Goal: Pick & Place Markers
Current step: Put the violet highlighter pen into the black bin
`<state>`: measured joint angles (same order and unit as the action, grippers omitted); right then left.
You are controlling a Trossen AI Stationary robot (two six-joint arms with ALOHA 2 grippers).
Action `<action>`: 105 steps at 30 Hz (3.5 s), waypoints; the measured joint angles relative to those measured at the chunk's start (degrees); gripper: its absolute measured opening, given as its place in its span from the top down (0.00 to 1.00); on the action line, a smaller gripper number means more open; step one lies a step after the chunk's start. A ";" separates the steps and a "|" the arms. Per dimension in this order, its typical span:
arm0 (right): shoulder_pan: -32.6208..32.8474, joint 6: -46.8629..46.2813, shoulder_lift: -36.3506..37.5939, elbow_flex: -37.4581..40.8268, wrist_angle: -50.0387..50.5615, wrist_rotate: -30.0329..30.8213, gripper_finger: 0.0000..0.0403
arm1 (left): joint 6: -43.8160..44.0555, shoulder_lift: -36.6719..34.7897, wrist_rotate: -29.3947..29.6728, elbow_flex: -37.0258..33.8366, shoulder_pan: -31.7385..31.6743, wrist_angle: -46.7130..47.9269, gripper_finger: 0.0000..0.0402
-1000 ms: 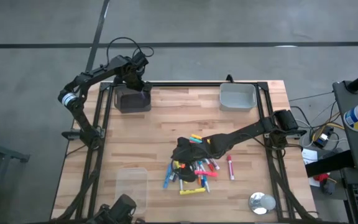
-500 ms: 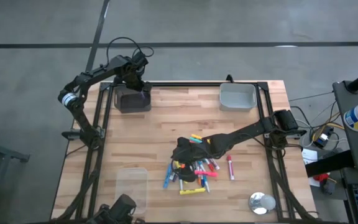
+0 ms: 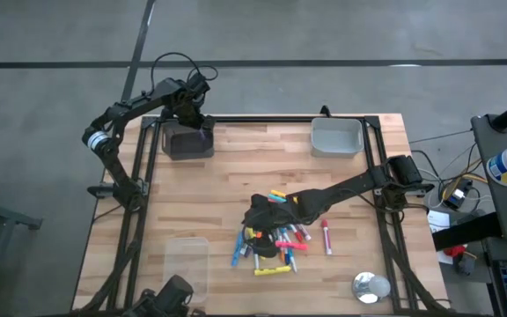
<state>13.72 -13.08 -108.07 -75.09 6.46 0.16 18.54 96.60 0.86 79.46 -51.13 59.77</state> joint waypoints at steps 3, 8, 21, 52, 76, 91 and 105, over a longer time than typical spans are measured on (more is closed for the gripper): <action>0.00 0.01 0.00 0.00 0.00 0.00 0.27 | 0.01 0.00 0.31 0.00 0.00 0.00 0.79; 0.00 0.01 0.00 0.00 0.00 0.00 0.27 | 0.00 0.00 0.67 0.02 0.00 -0.02 0.79; 0.00 0.02 0.00 0.00 0.00 0.00 0.27 | -0.95 0.00 0.68 0.02 0.00 -0.24 0.79; 0.00 0.02 0.00 0.09 0.02 0.00 0.27 | -2.66 -0.07 0.57 0.02 0.28 -0.15 0.79; -0.04 0.00 0.00 0.09 0.02 0.02 0.27 | -3.42 -0.09 0.56 0.02 0.83 0.22 0.55; -0.04 0.02 0.00 0.11 0.02 0.02 0.27 | -3.37 -0.09 0.70 0.02 0.94 0.09 0.55; -0.02 0.00 0.00 0.10 0.05 0.03 0.27 | 7.82 -0.20 -3.91 -5.79 1.09 6.03 0.55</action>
<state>13.69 -13.08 -108.07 -74.99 6.51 0.20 26.35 96.40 -3.04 73.67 -50.04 65.79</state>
